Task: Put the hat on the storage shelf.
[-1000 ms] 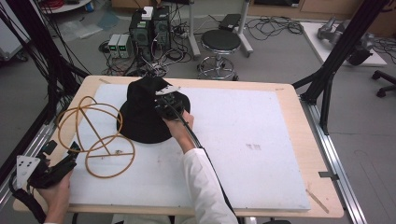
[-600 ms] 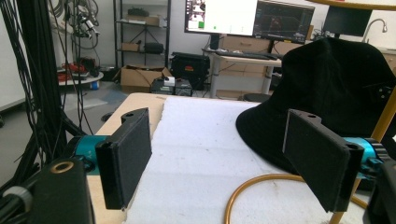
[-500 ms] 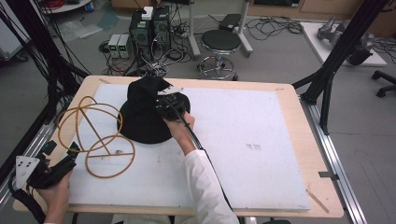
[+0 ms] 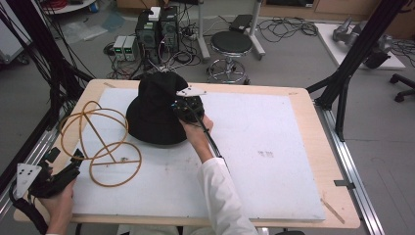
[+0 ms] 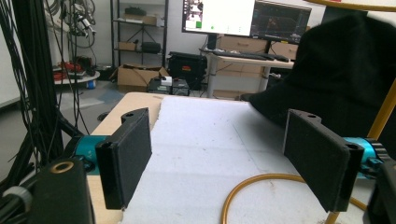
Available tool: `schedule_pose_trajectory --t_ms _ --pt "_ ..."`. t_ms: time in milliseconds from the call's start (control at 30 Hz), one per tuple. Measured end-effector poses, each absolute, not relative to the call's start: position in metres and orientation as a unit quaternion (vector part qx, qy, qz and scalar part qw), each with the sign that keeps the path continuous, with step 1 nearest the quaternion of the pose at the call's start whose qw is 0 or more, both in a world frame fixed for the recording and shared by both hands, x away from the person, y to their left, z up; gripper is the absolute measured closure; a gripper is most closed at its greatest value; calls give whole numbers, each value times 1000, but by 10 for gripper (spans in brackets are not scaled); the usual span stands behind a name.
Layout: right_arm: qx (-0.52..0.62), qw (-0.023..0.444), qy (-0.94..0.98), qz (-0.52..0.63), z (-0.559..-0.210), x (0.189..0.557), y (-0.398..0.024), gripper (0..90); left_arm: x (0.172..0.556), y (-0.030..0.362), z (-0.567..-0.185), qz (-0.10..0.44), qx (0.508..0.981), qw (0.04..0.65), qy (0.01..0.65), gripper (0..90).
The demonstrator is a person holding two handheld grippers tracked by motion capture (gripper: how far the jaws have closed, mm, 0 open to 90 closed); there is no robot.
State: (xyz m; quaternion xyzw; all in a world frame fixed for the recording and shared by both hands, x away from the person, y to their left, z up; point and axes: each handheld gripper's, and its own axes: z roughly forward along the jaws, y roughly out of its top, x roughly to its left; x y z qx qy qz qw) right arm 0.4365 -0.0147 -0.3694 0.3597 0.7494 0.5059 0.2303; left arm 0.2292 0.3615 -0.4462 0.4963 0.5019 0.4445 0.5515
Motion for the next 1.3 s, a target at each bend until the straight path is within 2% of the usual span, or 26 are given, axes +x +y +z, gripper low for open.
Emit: schedule_pose_trajectory --t_ms 333,667,1033,1300 --pt "353 267 696 566 -331 419 -49 863 229 360 -446 448 498 549 501 238" --pt "330 282 655 619 -298 391 -75 863 229 360 -446 448 499 547 501 238" --pt "281 263 624 680 -267 364 -74 863 229 360 -446 448 499 548 501 238" --pt "263 247 610 705 -258 354 -70 863 229 360 -446 447 498 548 502 238"
